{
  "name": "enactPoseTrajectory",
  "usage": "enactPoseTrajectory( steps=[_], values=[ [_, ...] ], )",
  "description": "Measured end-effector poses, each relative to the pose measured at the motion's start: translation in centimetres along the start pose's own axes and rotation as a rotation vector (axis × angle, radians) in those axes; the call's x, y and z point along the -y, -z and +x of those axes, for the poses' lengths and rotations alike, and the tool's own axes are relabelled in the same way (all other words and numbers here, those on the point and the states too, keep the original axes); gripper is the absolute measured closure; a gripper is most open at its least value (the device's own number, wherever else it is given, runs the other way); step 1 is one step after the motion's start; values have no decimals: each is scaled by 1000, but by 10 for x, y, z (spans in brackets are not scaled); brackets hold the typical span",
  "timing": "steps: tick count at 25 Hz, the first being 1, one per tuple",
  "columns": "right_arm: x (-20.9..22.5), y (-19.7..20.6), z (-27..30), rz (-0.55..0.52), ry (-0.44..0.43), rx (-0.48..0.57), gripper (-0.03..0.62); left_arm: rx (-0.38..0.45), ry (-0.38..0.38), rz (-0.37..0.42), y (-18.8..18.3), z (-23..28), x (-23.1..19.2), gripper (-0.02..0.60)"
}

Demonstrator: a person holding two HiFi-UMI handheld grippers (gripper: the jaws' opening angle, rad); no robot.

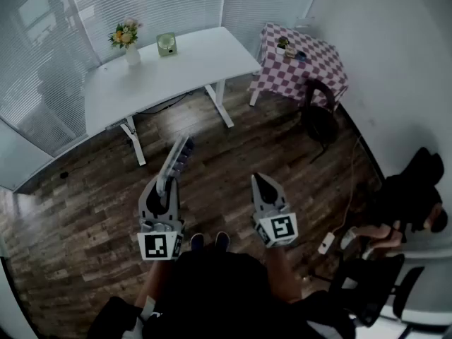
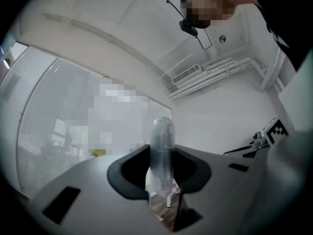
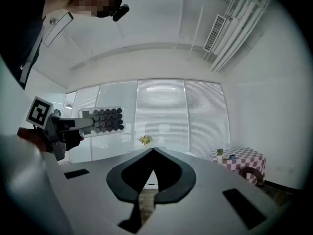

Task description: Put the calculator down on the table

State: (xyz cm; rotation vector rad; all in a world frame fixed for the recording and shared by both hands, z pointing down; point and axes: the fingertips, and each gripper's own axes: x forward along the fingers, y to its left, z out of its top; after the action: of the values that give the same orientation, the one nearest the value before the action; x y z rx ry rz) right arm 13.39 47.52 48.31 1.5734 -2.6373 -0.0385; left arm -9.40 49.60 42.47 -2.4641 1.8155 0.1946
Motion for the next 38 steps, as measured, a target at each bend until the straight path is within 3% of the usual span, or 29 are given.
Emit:
enactPoseTrajectory(
  steps=[3, 15, 22, 26, 34, 38],
  values=[
    [4, -4, 0, 36, 7, 17, 589, -6, 12, 34, 1, 2, 6, 480],
    [28, 2, -3, 17, -12, 2, 589, -5, -16, 6, 3, 8, 17, 480],
    [41, 12, -2, 75, -50, 14, 588, -11, -82, -44, 14, 4, 16, 480],
    [52, 14, -8, 101, -89, 38, 589, -3, -99, -24, 17, 0, 35, 480],
    [54, 29, 9, 72, -129, 35, 588, -17, -165, -35, 29, -3, 26, 480],
    [63, 30, 22, 59, -118, 47, 588, -8, -163, -32, 37, 9, 22, 480]
  ],
)
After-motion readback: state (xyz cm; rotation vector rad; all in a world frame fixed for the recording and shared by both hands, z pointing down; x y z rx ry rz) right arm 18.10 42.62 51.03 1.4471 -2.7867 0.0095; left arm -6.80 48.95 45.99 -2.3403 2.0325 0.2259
